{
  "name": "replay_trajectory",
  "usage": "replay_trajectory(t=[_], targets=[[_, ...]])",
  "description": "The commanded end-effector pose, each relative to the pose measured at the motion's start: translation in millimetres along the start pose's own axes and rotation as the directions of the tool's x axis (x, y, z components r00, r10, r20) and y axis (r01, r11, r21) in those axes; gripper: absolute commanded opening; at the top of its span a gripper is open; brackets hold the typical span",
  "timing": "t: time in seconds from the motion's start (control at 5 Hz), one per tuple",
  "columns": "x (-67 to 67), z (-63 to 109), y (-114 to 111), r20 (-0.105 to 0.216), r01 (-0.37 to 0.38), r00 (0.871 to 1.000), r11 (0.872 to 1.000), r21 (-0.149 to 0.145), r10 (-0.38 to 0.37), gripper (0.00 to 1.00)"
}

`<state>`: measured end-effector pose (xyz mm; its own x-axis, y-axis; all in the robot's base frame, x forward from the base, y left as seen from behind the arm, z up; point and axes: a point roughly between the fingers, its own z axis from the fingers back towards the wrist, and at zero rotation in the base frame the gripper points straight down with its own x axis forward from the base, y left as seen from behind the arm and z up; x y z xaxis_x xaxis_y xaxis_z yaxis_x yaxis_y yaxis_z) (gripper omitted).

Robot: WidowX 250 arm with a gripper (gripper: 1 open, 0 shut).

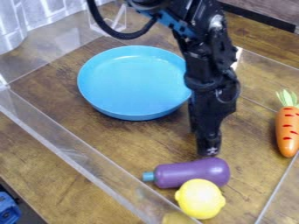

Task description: Remove the purple eggplant from the blue tray and put it on the table

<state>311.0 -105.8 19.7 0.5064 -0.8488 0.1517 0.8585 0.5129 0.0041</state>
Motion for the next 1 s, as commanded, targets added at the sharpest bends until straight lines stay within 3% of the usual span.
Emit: replay_trajectory(t=[0.0, 0.4, 0.6, 0.8], targets=[[4.4, 13.2, -2.7, 0.042, 0.068, 0.997, 0.998, 0.0, -0.068, 0.0], [-17.3, 15.1, -12.7, 0.044, 0.07, 0.997, 0.997, -0.015, -0.07, 0.0], [-11.5, 13.5, -15.7, 0.048, 0.066, 0.997, 0.998, -0.022, -0.065, 0.0], [-5.0, 12.7, -16.7, 0.053, 0.066, 0.997, 0.997, -0.028, -0.064, 1.0]])
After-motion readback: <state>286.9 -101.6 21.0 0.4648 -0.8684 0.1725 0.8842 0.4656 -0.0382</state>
